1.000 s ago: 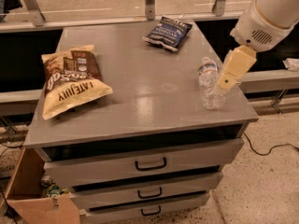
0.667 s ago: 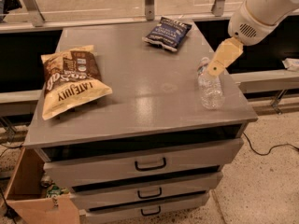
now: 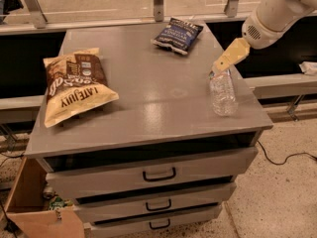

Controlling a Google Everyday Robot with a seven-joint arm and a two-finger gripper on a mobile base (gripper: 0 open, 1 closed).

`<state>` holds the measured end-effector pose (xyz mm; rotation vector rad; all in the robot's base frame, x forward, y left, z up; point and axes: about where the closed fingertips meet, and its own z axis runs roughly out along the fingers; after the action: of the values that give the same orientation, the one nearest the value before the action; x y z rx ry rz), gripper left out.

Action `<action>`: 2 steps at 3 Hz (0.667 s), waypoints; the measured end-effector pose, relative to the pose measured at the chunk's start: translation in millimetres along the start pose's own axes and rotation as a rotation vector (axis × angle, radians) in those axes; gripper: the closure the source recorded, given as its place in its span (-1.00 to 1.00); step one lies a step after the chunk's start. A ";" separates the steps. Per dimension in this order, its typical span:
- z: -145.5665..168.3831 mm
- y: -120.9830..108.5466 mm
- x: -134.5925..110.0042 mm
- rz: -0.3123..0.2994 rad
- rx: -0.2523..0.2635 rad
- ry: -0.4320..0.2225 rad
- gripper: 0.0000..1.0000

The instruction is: Place water bottle upright

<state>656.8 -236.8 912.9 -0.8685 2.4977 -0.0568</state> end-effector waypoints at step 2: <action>39.1 -1.7 -0.5 0.216 0.011 0.137 -1.00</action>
Offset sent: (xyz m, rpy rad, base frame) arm 0.0228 0.0072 -0.0542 0.0071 0.2321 -0.3844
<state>676.3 -233.2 879.1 -0.6042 2.7014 -0.0591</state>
